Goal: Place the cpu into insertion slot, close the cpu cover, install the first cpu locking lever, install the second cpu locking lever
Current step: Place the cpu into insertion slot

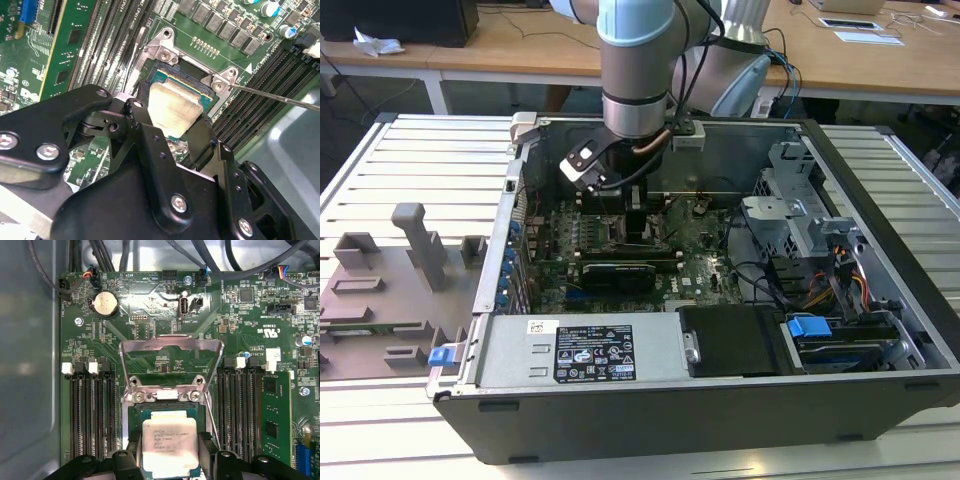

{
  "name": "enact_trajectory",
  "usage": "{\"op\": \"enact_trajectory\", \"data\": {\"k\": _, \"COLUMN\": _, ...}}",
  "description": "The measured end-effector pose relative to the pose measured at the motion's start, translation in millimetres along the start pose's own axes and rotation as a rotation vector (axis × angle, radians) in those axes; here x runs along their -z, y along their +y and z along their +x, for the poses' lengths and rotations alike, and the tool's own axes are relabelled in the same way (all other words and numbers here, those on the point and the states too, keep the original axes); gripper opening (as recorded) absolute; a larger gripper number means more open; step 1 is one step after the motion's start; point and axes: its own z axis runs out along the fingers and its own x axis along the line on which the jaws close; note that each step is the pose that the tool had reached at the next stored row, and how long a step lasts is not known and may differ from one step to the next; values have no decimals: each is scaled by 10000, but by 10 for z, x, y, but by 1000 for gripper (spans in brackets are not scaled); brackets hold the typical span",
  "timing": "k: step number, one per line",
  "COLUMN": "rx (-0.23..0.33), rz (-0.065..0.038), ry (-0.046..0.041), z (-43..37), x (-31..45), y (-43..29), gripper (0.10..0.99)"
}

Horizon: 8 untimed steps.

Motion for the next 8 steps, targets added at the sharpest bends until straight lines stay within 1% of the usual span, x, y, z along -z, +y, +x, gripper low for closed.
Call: {"op": "enact_trajectory", "data": {"k": 8, "rx": -102, "rz": 7, "ry": -5, "z": 1, "x": -32, "y": 6, "gripper": 541}}
